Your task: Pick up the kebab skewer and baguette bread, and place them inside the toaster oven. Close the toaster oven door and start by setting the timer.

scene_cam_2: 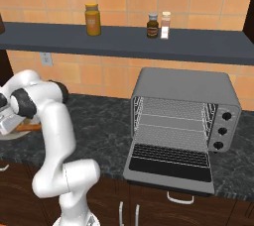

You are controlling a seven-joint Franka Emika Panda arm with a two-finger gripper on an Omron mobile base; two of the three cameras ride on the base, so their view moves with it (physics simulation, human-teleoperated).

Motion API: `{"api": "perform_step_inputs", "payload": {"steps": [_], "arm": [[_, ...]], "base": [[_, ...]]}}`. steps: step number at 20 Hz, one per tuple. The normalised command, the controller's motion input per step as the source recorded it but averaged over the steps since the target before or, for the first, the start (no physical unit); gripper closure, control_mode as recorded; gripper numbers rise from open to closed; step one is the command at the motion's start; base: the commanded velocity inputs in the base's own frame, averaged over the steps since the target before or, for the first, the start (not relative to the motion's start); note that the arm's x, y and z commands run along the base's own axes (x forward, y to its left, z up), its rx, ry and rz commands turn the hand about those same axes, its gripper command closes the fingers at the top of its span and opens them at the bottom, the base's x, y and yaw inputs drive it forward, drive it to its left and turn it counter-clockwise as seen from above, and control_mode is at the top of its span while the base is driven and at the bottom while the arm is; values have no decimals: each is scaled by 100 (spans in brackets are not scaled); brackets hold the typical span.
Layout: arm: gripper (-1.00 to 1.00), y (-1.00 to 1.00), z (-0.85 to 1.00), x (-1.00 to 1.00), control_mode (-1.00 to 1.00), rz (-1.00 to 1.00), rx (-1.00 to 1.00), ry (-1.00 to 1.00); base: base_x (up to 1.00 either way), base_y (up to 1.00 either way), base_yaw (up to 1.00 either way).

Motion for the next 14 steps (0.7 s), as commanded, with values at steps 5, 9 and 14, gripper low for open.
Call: {"api": "perform_step_inputs", "payload": {"steps": [5,9,14], "arm": [[100,-86,33,-60,-100,0,10,-12],[100,-100,80,-79,-100,0,7,-16],[100,-100,91,-87,-100,3,7,-11]], "base": [[0,0,0],[0,0,0],[0,0,0]]}}
